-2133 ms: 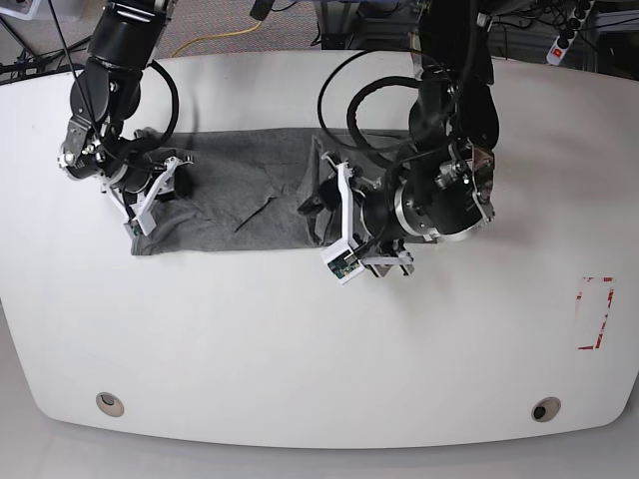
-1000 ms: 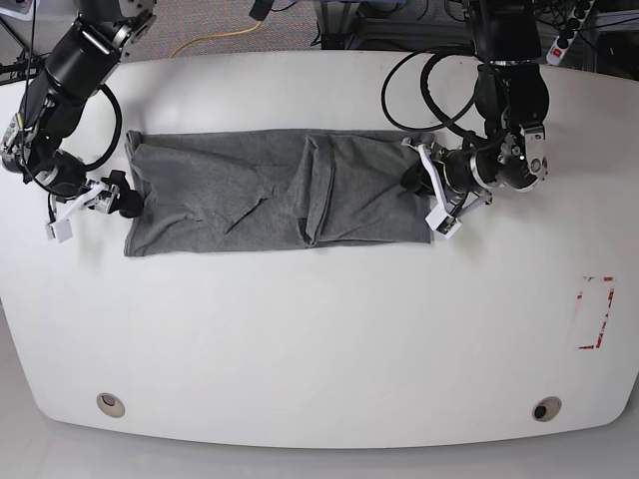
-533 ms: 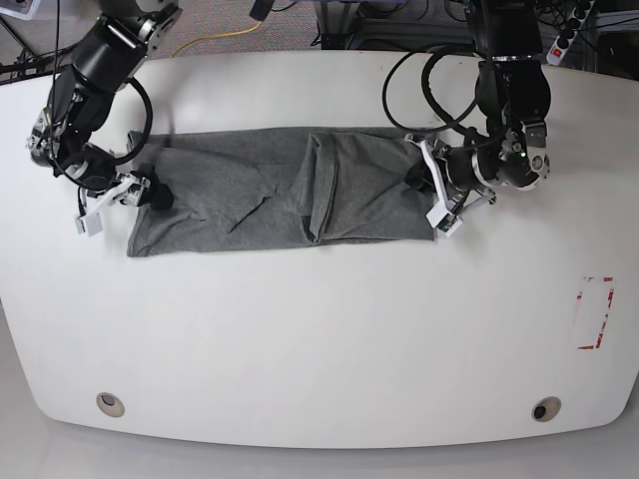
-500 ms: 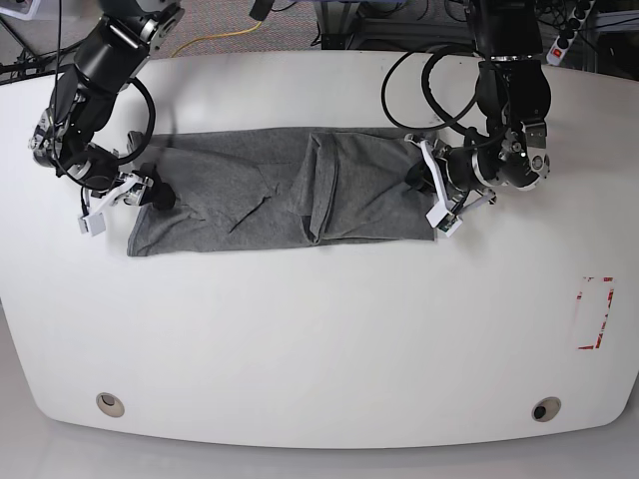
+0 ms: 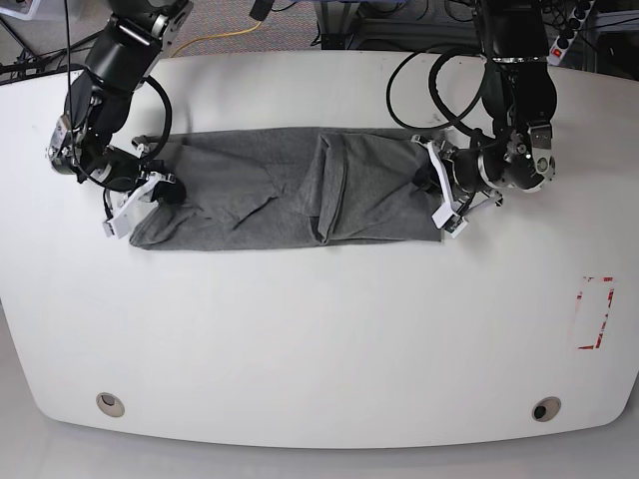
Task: Fold the T-shirt properly
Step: 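Fold the strip end with the left gripper toward the right gripper, then fold the strip end with the right gripper over onto the stack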
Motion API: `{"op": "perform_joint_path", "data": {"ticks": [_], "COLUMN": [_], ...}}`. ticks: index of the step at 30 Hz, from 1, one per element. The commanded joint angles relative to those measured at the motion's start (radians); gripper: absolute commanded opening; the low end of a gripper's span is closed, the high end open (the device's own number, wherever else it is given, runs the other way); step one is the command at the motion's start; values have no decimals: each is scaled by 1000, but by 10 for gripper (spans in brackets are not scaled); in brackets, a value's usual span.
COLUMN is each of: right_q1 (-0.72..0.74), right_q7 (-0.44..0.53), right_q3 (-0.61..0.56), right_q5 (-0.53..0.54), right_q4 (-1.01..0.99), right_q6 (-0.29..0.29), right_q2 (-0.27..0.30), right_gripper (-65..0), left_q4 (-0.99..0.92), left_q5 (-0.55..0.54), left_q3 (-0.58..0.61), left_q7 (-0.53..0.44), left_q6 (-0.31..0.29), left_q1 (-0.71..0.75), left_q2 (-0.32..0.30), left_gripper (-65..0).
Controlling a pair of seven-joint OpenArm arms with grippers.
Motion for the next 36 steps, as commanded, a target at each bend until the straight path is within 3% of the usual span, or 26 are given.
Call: {"op": "perform_joint_path", "data": {"ticks": [1,9,11,20,36], "right_q1": [22,-29,-38,-67,-73], "right_q7": [14,-80,-94,-95,-95], "right_q3": [3,-1,-11,-208,-482], "right_q5": [22,28,30,31,96], "right_q4": [94,404,485,705,712], "right_q6": [2,2,2,2,2], "right_q2": [21,21,16,-18,-165], "right_gripper": [-650,-650,-650,-650,-650], "left_q4": [15,15,13,13,-57], "left_q5": [-8,94,124,194,193], "left_q3": [0,116,124,126,121], "left_q7": [-8,-13,-14,-25,-63], "left_q6": [-1,1,1,1,1], "left_q1": [-19,-38,-45,-55,-43], "left_q2": [-3,6,37,110,122], "left_gripper": [-621,-621,-621,-619,-619]}}
